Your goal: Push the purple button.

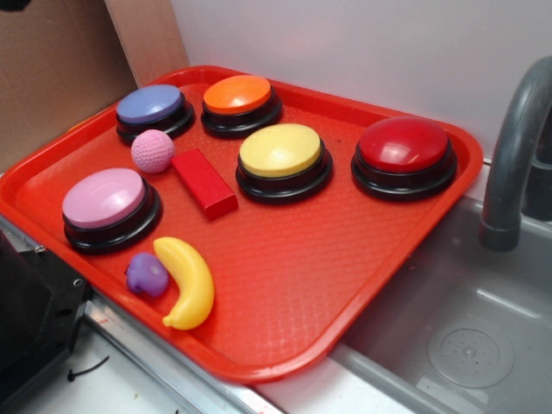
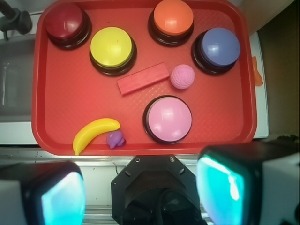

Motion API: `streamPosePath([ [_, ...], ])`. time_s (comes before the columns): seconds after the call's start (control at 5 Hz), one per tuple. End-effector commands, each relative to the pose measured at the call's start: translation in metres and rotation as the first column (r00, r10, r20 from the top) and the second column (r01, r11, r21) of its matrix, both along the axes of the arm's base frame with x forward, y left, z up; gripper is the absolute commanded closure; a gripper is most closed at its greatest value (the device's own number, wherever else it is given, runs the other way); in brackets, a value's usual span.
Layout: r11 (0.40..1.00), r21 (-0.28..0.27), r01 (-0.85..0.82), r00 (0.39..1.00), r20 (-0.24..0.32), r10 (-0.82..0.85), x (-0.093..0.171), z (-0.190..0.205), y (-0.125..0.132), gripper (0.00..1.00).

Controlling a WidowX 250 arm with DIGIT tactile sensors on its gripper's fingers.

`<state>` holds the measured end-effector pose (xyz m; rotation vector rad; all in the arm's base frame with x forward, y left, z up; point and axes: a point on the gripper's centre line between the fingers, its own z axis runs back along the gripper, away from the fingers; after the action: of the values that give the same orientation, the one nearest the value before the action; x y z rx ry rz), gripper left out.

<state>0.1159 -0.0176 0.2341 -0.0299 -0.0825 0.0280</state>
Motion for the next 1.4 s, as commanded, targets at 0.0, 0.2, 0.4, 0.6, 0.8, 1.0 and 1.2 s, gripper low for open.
streamPosePath([
  [0.0,1.000,0.000,0.000,1.000,0.000,0.000,0.000,0.000,0.000,0.00],
  [0.2,0.971,0.035,-0.237,0.971,-0.036,0.238,0.050,-0.041,0.034,0.00],
  [0.4,0.939,0.031,-0.342,0.940,0.010,0.342,0.082,-0.066,0.074,0.00],
  [0.6,0.899,0.041,-0.435,0.899,0.071,0.432,0.108,-0.087,0.117,0.00],
  [0.8,0.876,-0.005,-0.483,0.869,0.117,0.480,0.127,-0.110,0.148,0.00],
  [1.0,0.866,0.042,-0.499,0.862,0.126,0.491,0.142,-0.135,0.165,0.00],
  [1.2,0.878,0.045,-0.477,0.875,0.120,0.470,0.152,-0.153,0.169,0.00],
])
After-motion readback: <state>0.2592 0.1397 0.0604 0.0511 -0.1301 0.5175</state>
